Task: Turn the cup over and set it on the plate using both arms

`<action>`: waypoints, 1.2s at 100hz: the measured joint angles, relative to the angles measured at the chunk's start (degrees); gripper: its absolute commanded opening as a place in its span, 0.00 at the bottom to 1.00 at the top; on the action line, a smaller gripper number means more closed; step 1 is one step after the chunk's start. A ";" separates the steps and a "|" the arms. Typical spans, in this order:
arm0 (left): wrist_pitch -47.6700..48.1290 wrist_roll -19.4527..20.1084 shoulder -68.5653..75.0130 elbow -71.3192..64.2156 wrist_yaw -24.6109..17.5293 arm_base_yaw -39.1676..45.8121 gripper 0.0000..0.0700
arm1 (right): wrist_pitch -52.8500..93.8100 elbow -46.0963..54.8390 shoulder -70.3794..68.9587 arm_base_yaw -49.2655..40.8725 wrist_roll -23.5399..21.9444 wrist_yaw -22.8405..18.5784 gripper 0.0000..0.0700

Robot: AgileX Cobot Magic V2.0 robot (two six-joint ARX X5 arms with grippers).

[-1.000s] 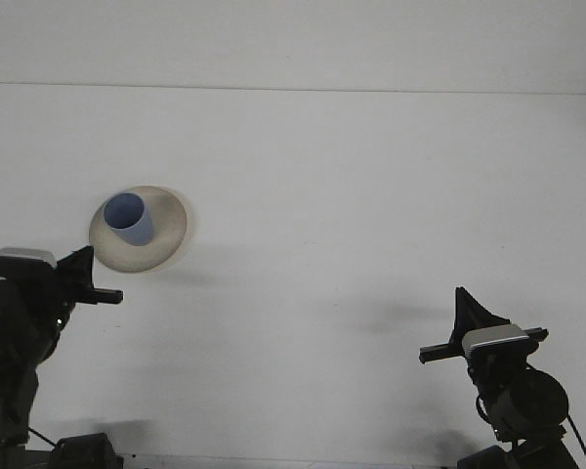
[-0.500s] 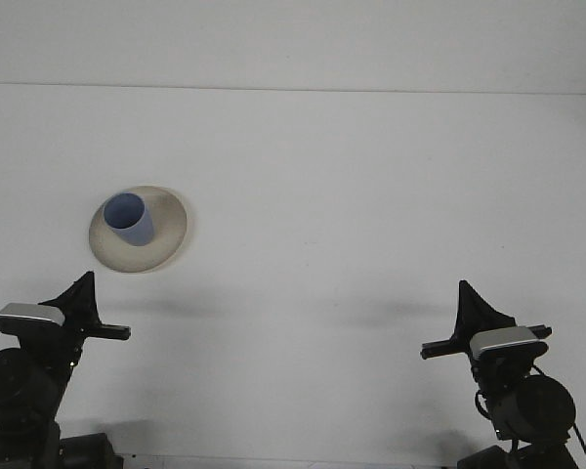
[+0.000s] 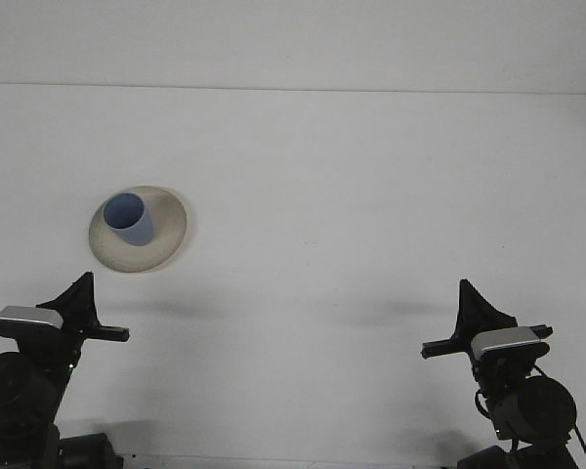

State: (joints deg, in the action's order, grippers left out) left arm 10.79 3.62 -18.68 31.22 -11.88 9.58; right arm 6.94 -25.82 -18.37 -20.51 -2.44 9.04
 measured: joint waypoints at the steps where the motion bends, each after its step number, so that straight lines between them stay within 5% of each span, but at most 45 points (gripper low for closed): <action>1: 0.00 -0.02 0.00 0.00 0.00 0.00 0.02 | 0.00 0.00 0.00 0.00 0.00 0.00 0.00; 19: -0.59 -0.15 1.66 -0.66 0.92 -0.85 0.02 | 0.00 0.00 0.00 0.00 0.00 0.00 0.00; 43: -16.52 -0.13 8.28 -15.39 15.98 -12.04 0.02 | -0.02 0.00 0.00 0.00 0.00 0.00 0.00; 73: -19.67 -2.95 17.81 -29.27 16.48 -13.25 0.02 | -0.02 0.00 0.00 0.00 0.00 0.00 0.00; 120: -19.28 -4.37 18.36 -29.27 16.48 -13.25 0.02 | -0.04 0.00 0.00 0.00 0.00 0.02 0.00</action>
State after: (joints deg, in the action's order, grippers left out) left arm -8.49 -0.75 -0.32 1.96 4.60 -3.66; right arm 6.90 -25.82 -18.37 -20.51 -2.44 9.06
